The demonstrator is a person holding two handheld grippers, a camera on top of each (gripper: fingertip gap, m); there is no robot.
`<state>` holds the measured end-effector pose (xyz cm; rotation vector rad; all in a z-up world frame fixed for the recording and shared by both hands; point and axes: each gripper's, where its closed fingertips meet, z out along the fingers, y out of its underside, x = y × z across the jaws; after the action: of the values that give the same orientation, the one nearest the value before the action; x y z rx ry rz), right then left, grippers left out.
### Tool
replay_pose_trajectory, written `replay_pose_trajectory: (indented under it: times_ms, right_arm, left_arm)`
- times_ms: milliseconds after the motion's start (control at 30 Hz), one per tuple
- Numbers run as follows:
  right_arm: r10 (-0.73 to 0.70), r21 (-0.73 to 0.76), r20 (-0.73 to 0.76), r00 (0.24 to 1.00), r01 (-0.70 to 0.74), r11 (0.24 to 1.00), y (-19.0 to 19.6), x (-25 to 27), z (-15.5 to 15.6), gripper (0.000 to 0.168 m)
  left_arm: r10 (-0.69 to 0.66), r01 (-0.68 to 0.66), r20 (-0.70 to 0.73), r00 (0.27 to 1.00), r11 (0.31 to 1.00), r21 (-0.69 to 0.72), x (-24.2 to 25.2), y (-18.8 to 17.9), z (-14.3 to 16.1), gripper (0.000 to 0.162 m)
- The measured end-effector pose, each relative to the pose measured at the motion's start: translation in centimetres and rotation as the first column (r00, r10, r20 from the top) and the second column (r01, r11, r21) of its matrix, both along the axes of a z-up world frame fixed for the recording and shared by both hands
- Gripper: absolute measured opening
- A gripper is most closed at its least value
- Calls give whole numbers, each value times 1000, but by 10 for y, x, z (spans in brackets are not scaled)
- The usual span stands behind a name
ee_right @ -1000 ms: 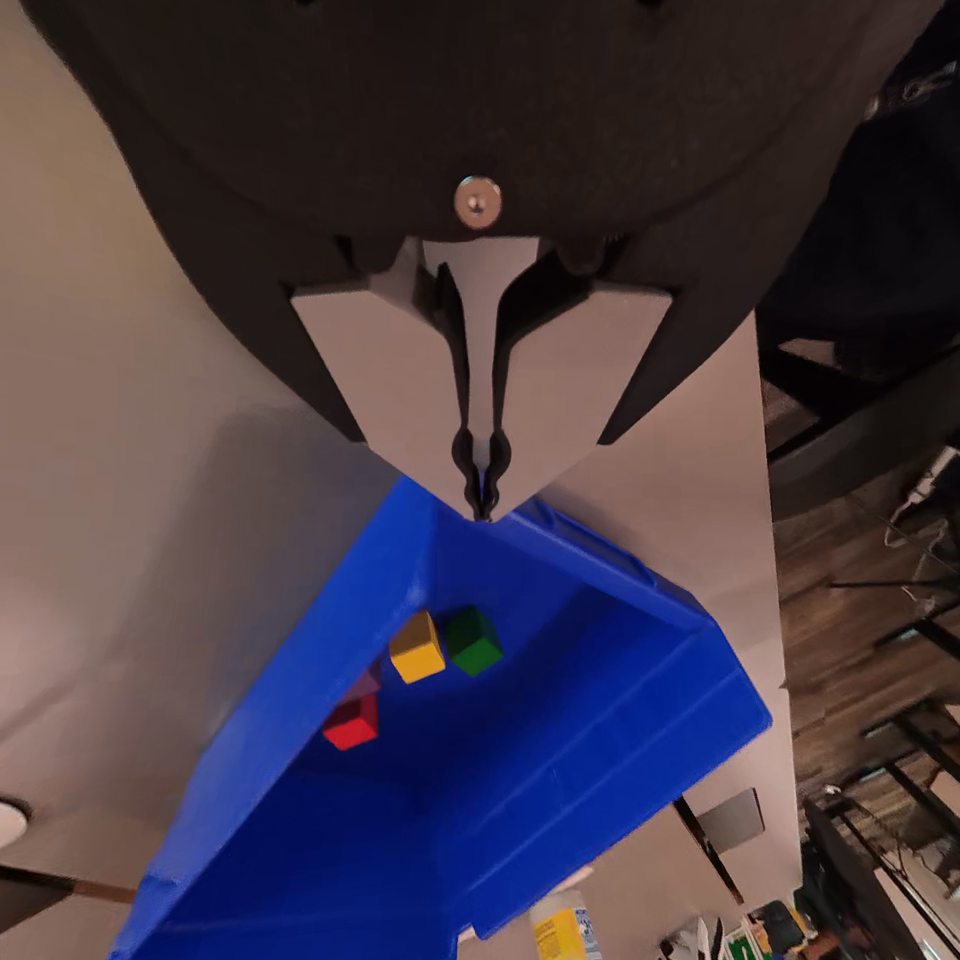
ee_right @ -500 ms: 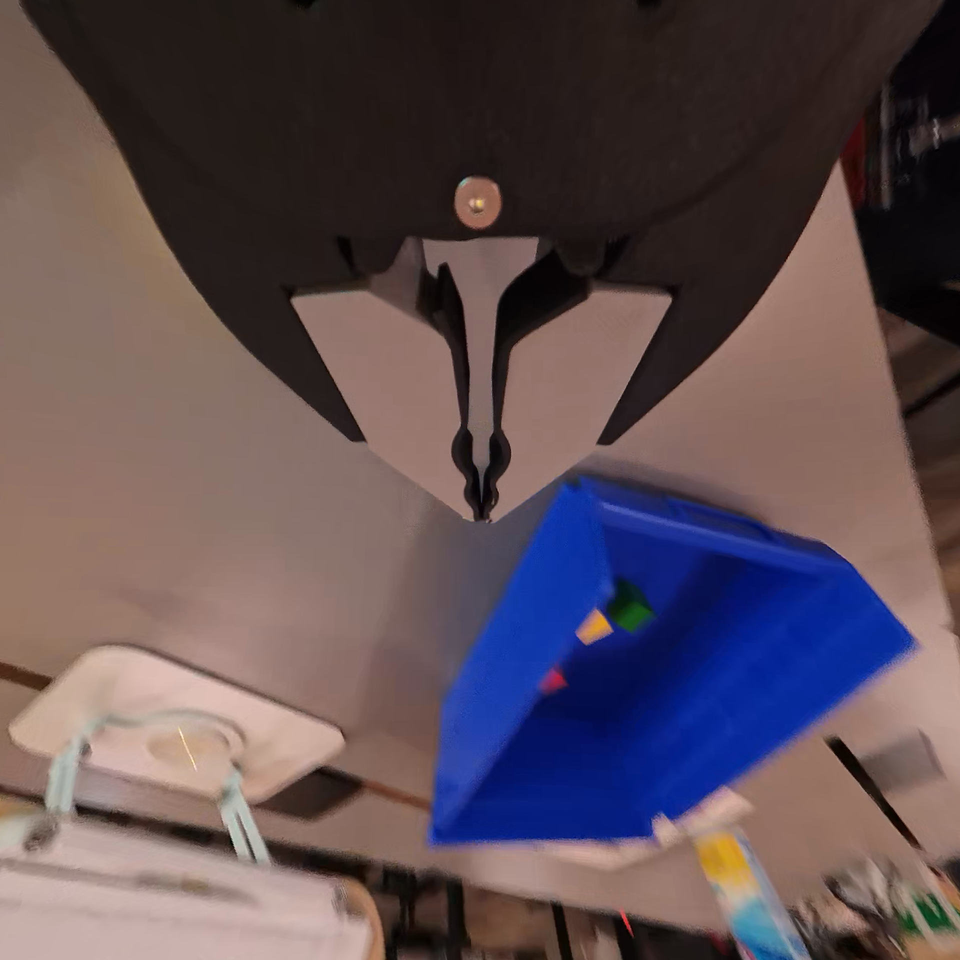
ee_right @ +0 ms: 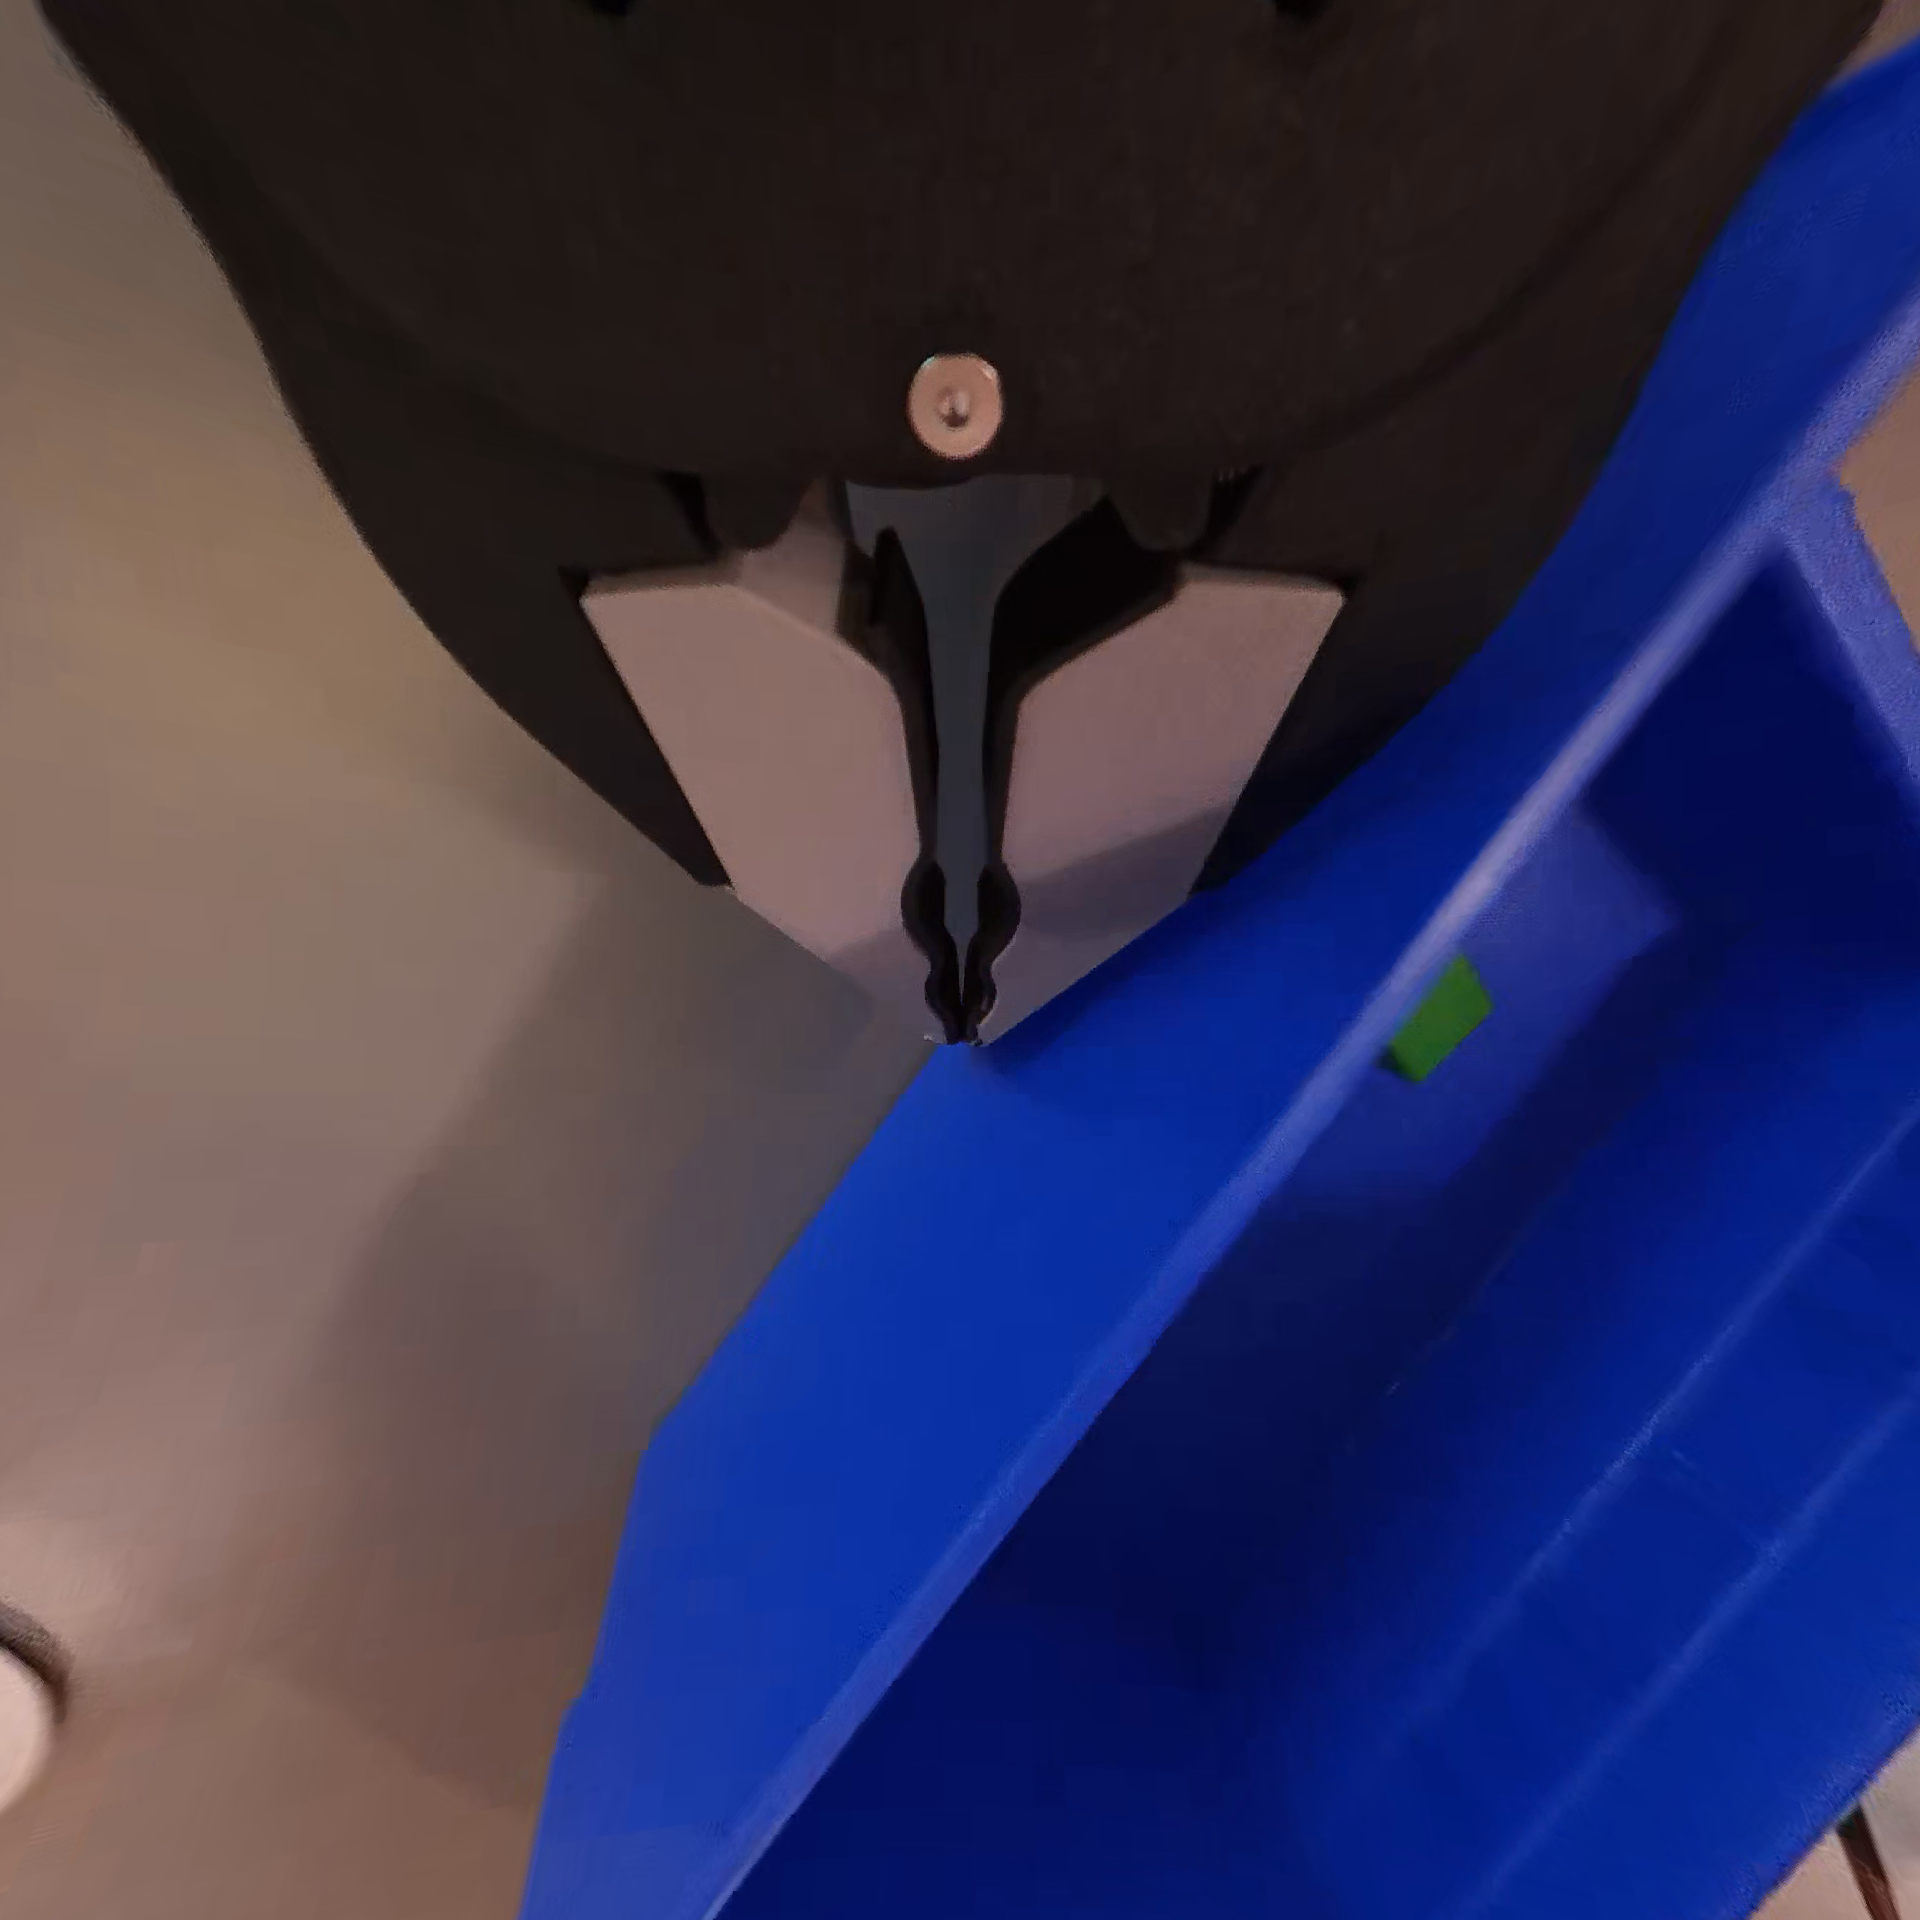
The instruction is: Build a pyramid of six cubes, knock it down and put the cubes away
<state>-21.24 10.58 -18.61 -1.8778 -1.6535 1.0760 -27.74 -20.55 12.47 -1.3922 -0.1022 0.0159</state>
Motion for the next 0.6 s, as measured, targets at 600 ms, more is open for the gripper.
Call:
replay_pose_trajectory:
  times_ms: [600]
  right_arm:
    - [-297, 238, -135, 945, 322, 916, 97, 281, 71, 6]
  left_arm:
    - [-422, 408, -148, 894, 906, -117, 198, 121, -37, 2]
